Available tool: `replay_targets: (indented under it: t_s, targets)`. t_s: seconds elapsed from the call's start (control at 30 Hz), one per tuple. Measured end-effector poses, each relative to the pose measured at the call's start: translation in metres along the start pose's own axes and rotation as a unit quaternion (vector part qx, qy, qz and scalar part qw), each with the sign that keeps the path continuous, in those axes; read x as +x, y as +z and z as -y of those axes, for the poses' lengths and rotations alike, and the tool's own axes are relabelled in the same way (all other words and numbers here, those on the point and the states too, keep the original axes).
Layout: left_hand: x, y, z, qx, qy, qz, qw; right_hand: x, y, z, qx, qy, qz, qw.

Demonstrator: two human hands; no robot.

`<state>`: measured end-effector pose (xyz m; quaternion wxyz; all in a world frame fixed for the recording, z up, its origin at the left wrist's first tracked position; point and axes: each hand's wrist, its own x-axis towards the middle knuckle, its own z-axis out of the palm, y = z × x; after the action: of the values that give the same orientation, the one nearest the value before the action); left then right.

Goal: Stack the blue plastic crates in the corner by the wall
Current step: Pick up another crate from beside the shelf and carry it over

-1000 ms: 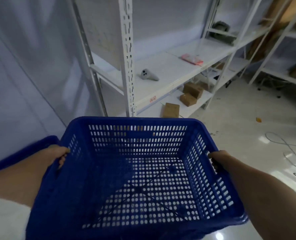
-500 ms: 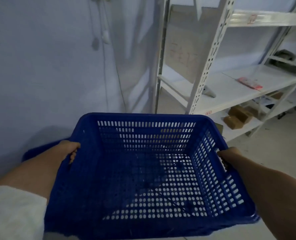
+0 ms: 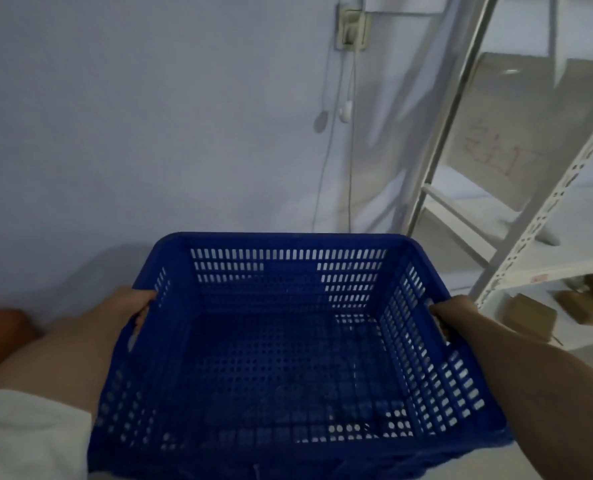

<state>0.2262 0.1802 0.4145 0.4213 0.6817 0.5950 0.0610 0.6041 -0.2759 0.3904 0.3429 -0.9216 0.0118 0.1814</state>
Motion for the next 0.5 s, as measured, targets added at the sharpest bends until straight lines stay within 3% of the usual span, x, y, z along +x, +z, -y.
replay_targets:
  t_s: [0.2,0.5]
  targets:
    - [0.038,-0.034,0.016,-0.003,-0.033,-0.121,0.992,0.025,0.049,0.065,0.007,-0.033,0.026,0.999]
    - [0.096,-0.050,-0.014,-0.013,-0.023,-0.188,0.982,0.107,0.111,0.144,-0.002,-0.052,0.058,0.997]
